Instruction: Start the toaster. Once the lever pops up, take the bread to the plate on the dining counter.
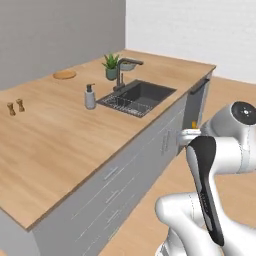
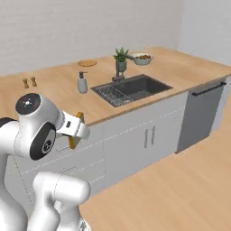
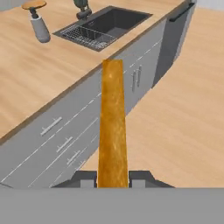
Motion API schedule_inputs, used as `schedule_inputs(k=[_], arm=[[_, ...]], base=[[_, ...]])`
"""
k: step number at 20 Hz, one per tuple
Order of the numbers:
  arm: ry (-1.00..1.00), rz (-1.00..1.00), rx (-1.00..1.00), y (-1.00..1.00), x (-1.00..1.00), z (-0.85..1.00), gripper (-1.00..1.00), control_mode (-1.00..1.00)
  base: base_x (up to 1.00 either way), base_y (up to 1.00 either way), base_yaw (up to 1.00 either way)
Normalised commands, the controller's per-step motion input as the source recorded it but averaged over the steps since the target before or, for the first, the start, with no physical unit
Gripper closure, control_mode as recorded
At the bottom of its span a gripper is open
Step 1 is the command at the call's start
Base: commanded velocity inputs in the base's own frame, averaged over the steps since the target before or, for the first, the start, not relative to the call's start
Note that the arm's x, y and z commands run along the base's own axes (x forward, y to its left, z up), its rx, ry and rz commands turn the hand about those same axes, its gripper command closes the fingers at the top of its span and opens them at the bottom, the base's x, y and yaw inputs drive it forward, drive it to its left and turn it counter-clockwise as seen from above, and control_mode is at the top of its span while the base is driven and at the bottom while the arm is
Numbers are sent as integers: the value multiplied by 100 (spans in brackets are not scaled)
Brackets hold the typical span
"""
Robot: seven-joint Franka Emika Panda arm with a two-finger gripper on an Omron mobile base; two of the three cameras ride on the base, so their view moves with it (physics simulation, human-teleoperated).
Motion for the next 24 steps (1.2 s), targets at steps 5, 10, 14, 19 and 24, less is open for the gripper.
schedule_inputs(k=[5,10,14,19,24], arm=[[0,0,0,0,0,0,100,100],[0,0,0,0,0,0,100,100],[0,0,0,0,0,0,100,100],[0,0,0,0,0,0,100,100],[0,0,0,0,0,0,100,100]], base=[[-58,1,85],[-65,61,59],[-6,100,23],[47,100,10],[82,100,8]])
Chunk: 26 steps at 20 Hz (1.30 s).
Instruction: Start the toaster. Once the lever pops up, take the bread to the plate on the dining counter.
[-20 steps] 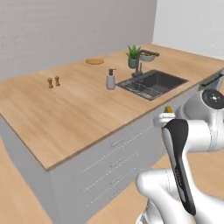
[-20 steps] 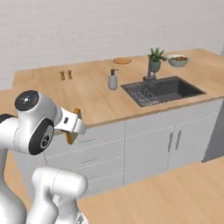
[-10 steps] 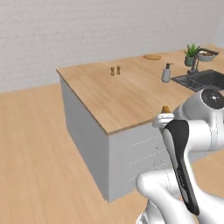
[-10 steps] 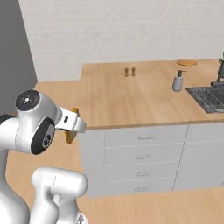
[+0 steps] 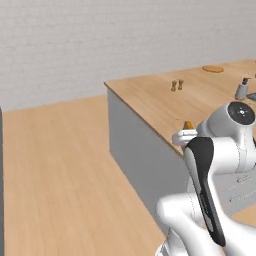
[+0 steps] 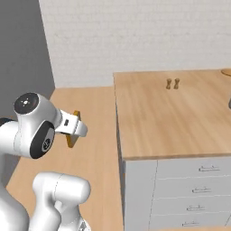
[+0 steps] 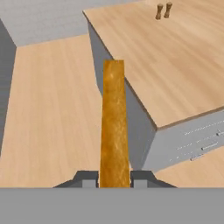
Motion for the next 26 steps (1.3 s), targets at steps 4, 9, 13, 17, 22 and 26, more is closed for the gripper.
schedule_inputs(k=[4,9,13,17,22,26], arm=[[0,0,0,0,0,0,100,100],[0,0,0,0,0,0,100,100],[0,0,0,0,0,0,100,100],[0,0,0,0,0,0,100,100],[0,0,0,0,0,0,100,100],[0,0,0,0,0,0,100,100]], base=[[98,100,7],[100,82,4],[100,63,2],[100,24,0],[100,19,0],[100,21,0]])
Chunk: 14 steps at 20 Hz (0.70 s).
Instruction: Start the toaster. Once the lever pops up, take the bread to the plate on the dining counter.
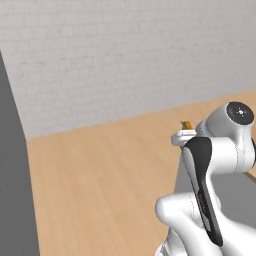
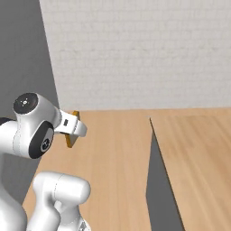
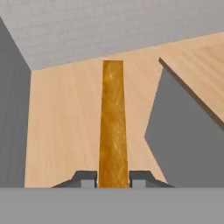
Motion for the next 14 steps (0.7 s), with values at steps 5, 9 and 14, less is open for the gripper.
schedule_inputs(k=[5,9,14], arm=[[0,0,0,0,0,0,100,100],[0,0,0,0,0,0,100,100],[0,0,0,0,0,0,100,100]], base=[[100,27,0],[100,27,0],[100,24,0]])
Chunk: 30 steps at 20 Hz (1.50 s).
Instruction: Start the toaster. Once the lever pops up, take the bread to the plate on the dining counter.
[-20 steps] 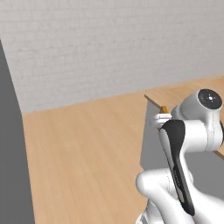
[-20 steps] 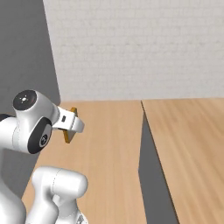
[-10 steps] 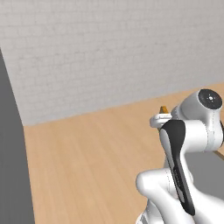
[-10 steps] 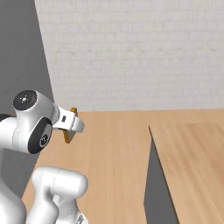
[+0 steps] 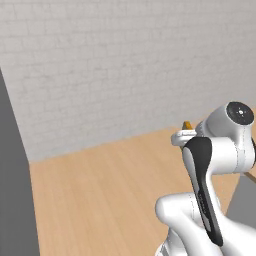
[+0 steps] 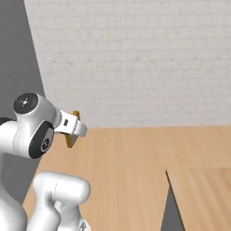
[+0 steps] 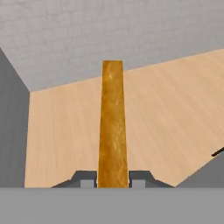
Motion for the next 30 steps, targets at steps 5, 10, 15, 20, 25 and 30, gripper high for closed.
schedule_inputs(k=[5,10,15,20,25,30], arm=[[0,0,0,0,0,0,100,100],[0,0,0,0,0,0,100,100],[0,0,0,0,0,0,100,100],[0,0,0,0,0,0,100,100],[0,0,0,0,0,0,100,100],[0,0,0,0,0,0,100,100]], base=[[100,23,0],[100,20,0],[100,19,0],[100,15,-15],[68,13,-58],[18,13,-80]])
